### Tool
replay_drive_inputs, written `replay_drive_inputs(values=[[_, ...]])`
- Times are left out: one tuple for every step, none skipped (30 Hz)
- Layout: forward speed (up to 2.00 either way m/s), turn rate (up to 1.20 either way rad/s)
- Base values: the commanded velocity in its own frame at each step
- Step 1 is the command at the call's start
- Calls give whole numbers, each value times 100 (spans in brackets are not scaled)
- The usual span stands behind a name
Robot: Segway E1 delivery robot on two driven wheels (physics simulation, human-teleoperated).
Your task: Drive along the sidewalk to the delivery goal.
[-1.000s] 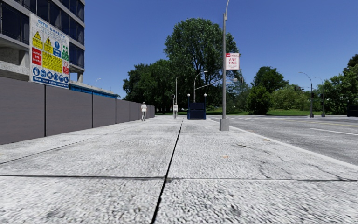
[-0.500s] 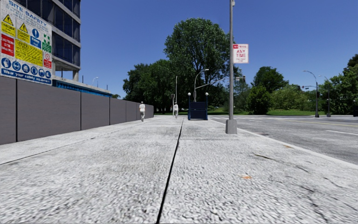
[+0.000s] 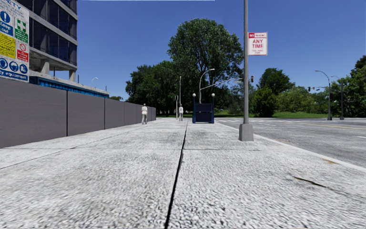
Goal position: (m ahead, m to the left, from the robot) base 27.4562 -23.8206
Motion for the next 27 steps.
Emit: replay_drive_inputs(values=[[200, 0], [200, 0], [200, 0], [200, 0], [200, 0], [200, 0], [200, 0], [200, 0], [200, 0], [200, 0], [200, 0], [200, 0], [200, 0], [200, 0], [200, 0], [200, 0], [200, 0], [200, 0], [200, 0], [200, 0], [200, 0], [200, 0], [200, 0], [200, 0], [200, 0], [200, 0], [200, 0]])
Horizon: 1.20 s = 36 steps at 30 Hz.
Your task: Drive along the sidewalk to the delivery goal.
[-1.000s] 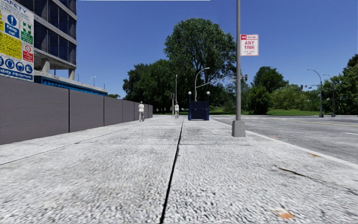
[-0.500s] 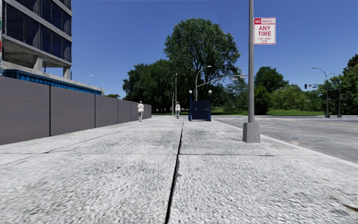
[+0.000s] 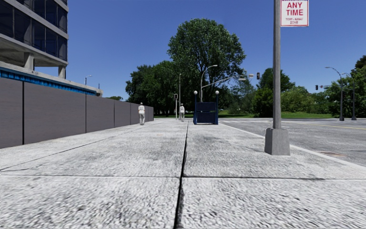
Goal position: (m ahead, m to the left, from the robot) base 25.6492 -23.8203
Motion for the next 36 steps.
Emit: replay_drive_inputs(values=[[200, 0], [200, 0], [200, 0], [200, 0], [200, 0], [200, 0], [200, 0], [200, 0], [200, 0], [200, 0], [200, 0], [200, 0], [200, 0], [200, 0], [200, 0], [200, 0], [200, 0], [200, 0], [200, 0], [200, 0], [200, 0], [200, 0], [200, 0], [200, 0], [200, 0], [200, 0], [200, 0], [200, 0], [200, 0], [200, 0], [200, 0], [200, 0], [200, 0], [200, 0], [200, 0], [200, 0]])
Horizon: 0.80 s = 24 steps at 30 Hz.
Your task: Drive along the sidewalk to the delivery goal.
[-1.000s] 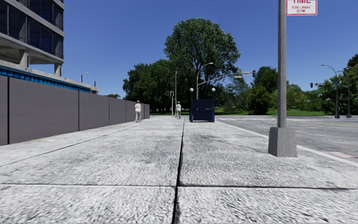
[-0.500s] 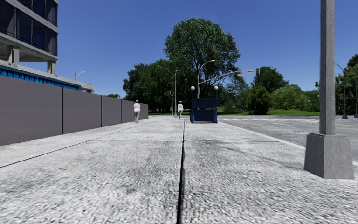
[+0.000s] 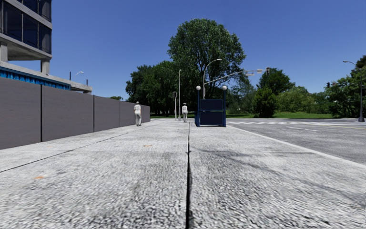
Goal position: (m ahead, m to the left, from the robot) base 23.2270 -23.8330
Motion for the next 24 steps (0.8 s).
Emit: replay_drive_inputs(values=[[200, 0], [200, 0], [200, 0], [200, 0], [200, 0], [200, 0], [200, 0], [200, 0], [200, 0], [200, 0], [200, 0], [200, 0], [200, 0], [200, 0], [200, 0], [200, 0], [200, 0], [200, 0], [200, 0], [200, 0], [200, 0], [200, 0], [200, 0], [200, 0]])
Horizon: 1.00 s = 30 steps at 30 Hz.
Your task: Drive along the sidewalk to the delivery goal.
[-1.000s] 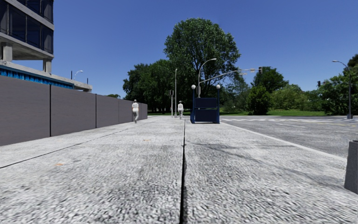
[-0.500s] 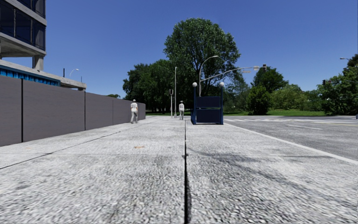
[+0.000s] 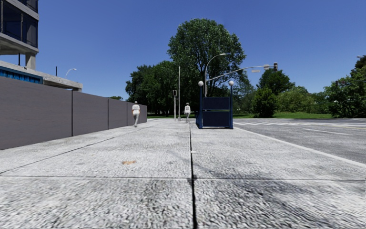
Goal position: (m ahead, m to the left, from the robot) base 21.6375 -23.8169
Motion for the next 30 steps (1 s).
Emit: replay_drive_inputs(values=[[200, 0], [200, 0], [200, 0], [200, 0], [200, 0], [200, 0], [200, 0], [200, 0], [200, 0], [200, 0], [200, 0], [200, 0], [200, 0], [200, 0], [200, 0], [200, 0], [200, 0], [200, 0], [200, 0], [200, 0], [200, 0], [200, 0], [200, 0], [200, 0], [200, 0], [200, 0], [200, 0], [200, 0], [200, 0], [200, 0]])
